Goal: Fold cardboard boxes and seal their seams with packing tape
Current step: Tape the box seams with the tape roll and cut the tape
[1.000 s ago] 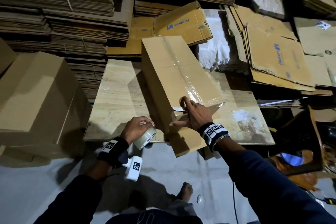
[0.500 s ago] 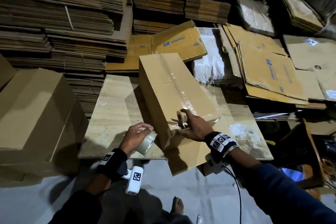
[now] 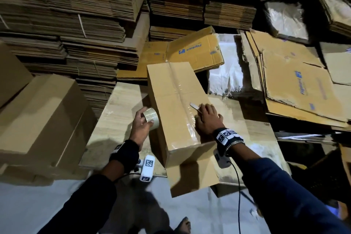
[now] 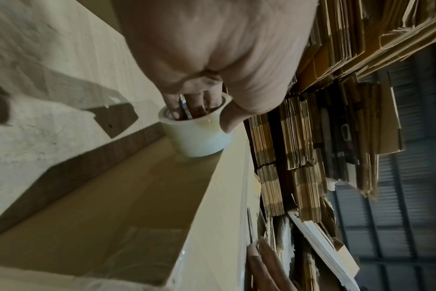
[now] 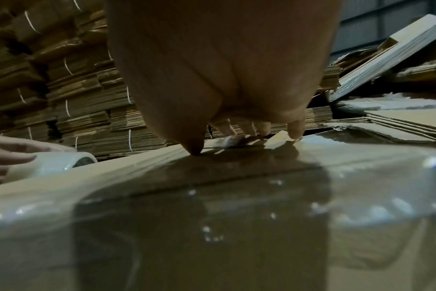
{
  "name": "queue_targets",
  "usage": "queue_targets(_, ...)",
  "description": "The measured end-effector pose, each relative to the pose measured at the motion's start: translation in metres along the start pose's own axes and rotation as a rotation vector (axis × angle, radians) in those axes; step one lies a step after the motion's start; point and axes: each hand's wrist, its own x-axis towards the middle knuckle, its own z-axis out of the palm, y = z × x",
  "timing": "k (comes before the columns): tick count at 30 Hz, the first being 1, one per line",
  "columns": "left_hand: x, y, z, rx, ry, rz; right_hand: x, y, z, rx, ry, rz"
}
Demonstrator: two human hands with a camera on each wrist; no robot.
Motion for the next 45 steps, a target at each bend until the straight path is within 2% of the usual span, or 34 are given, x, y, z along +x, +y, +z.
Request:
queue_targets(6, -0.008, -0.008, 0.023, 0.092, 0.058, 0.057, -0.009, 0.035, 0.012, 0.046, -0.041, -0.059)
queue_targets(10, -0.041, -0.023, 0.040, 0.028, 0.103, -0.025, -0.035, 0.060, 0.014, 0.047, -0.045, -0.091)
queue_targets(14, -0.061, -0.026, 0.058, -0.068, 0.154, -0.104, -0.043, 0.076, -0.007, 0.106, -0.067, -0.095)
queue_targets(16, -0.063, -0.016, 0.061, -0.040, 0.158, -0.074, -0.037, 0.070, -0.022, 0.146, -0.067, -0.072)
queue_targets(19, -0.054, 0.008, 0.056, 0.032, 0.151, 0.046, -0.020, 0.045, -0.044, 0.262, -0.016, -0.101)
queue_targets(21, -0.045, 0.027, 0.053, 0.087, 0.107, 0.140, -0.007, 0.024, -0.058, 0.408, -0.014, -0.149)
queue_targets(26, -0.013, 0.079, 0.054, 0.011, -0.139, 0.150, 0.017, -0.032, -0.087, 0.843, -0.140, -0.223)
queue_targets(30, 0.019, 0.100, 0.060, 0.053, -0.283, 0.189, 0.038, -0.060, -0.093, 0.856, -0.146, -0.233)
queue_targets(34, 0.049, 0.109, 0.054, 0.056, -0.350, 0.165, 0.053, -0.077, -0.091, 1.040, -0.117, -0.164)
queue_targets(39, 0.089, 0.116, 0.029, 0.051, -0.465, 0.181, 0.075, -0.112, -0.075, 1.220, 0.013, -0.063)
queue_targets(42, 0.114, 0.120, 0.008, 0.071, -0.509, 0.185, 0.097, -0.139, -0.062, 1.220, 0.102, -0.008)
queue_targets(45, 0.134, 0.121, -0.009, 0.062, -0.535, 0.079, 0.118, -0.159, -0.054, 1.177, 0.156, 0.086)
